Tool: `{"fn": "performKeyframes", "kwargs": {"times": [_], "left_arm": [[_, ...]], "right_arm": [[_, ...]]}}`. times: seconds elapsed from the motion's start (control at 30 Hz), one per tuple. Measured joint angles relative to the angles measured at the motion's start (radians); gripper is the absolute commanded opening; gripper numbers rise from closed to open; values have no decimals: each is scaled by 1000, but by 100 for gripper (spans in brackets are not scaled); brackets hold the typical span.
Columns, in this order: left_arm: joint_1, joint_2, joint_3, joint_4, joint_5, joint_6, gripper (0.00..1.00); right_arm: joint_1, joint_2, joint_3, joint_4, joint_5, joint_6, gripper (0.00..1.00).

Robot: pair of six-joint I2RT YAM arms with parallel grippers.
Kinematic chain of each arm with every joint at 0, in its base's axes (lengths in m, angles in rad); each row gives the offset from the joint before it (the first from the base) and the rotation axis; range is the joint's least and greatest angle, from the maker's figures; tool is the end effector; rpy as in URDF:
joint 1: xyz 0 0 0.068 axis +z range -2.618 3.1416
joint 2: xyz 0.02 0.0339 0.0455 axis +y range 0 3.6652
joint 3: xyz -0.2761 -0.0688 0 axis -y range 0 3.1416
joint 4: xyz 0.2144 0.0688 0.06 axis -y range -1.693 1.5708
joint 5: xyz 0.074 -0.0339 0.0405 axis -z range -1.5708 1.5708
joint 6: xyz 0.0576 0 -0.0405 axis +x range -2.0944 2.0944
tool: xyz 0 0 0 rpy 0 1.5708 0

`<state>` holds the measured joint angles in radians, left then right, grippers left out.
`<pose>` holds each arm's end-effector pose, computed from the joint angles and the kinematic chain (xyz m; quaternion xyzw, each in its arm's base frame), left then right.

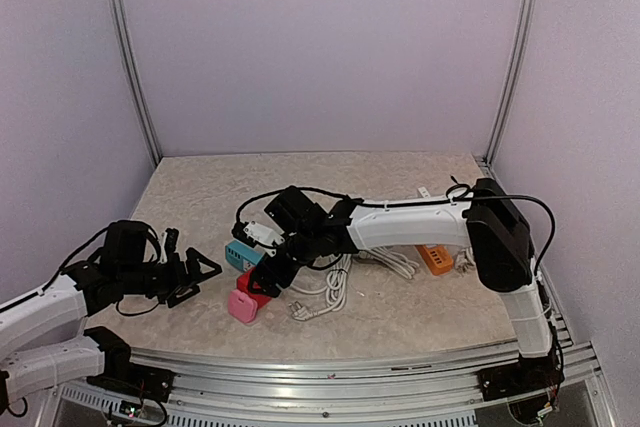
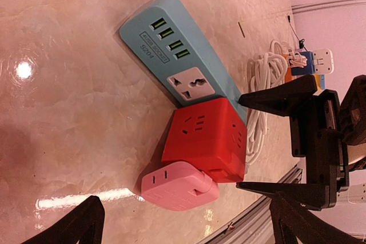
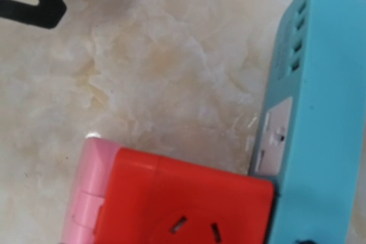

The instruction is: Pull the plug off the socket

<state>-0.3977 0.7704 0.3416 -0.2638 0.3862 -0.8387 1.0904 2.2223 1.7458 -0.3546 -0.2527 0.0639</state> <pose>0.1205 -0.0742 0.1899 -0.1147 0.8846 -0.3834 0.2393 0.2150 0.4438 0.1922 -0.4938 0.7834 0.2941 0.2364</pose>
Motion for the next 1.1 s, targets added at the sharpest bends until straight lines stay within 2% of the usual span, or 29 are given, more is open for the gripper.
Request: {"fn": "performKeyframes", "kwargs": {"times": [0.2, 0.43, 0.83, 1.1], "left_arm": [[1, 5, -3, 0, 1, 0, 99], [8, 9, -3, 0, 3, 0, 99], [16, 48, -3, 10, 18, 1, 99], [18, 106, 3, 27, 23, 10, 99]], "right_arm": [[-11, 0, 0, 0, 3, -2, 88], [-35, 0, -5, 0, -39, 0, 83], [-143, -8, -97, 159, -277, 92, 75], [-213, -8, -134, 229, -370, 176, 68]]}}
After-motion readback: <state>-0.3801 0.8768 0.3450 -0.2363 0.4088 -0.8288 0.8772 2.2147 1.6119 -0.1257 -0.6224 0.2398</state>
